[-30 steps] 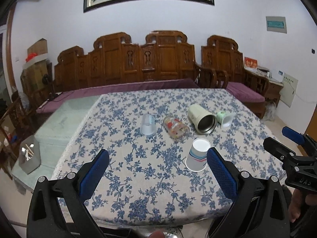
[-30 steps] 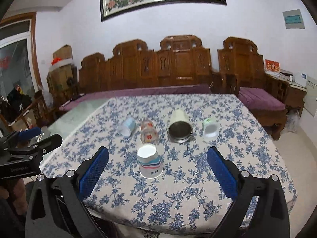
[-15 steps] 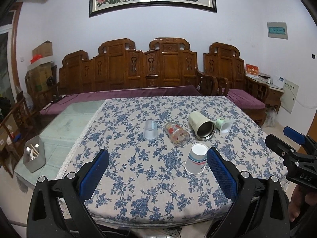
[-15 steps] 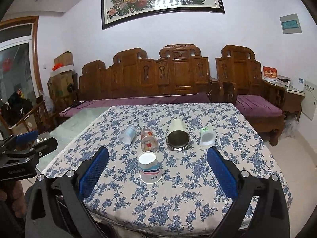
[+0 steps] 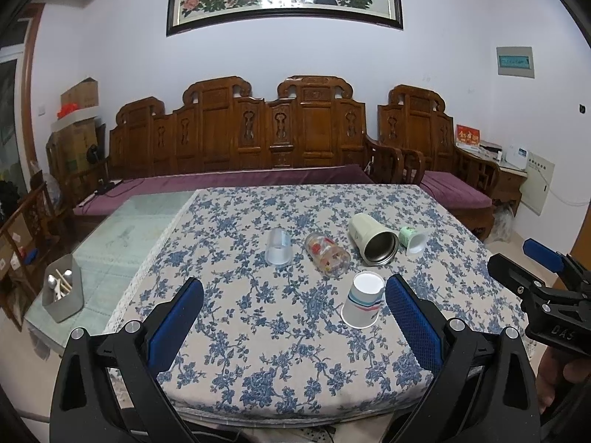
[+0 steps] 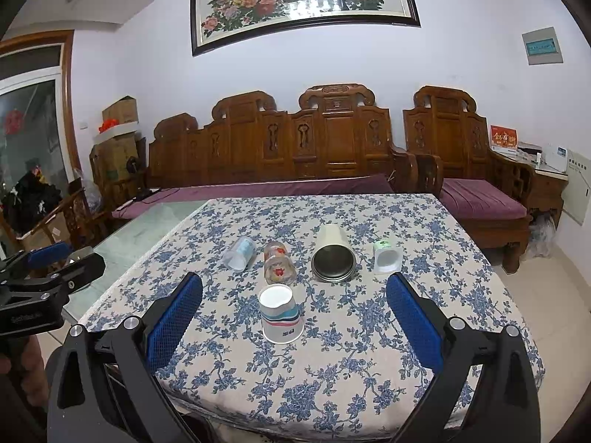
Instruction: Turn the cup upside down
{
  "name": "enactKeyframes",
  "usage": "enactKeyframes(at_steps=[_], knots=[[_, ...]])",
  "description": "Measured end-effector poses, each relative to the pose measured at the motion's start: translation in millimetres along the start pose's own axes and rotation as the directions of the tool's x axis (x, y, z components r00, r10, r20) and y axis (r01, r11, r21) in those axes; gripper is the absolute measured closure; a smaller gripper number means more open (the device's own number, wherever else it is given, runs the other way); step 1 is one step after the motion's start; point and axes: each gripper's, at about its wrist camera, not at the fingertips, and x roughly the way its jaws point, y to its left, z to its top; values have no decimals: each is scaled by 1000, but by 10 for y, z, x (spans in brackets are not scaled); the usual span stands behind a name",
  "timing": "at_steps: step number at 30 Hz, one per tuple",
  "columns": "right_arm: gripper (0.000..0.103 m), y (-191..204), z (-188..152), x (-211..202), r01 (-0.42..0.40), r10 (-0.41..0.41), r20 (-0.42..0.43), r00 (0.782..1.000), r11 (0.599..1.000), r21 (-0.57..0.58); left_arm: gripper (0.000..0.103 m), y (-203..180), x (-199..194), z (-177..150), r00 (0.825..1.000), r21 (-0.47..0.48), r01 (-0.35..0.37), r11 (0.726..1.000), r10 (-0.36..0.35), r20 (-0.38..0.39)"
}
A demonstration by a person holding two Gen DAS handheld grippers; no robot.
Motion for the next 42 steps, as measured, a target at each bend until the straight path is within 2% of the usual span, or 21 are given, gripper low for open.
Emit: enactKeyframes(at_steps=[42], knots=[[3,43,42,-18,-11,11,5,1000,1000,-2,8,-23,-37,11,1000,1,-8,1000,8,24]])
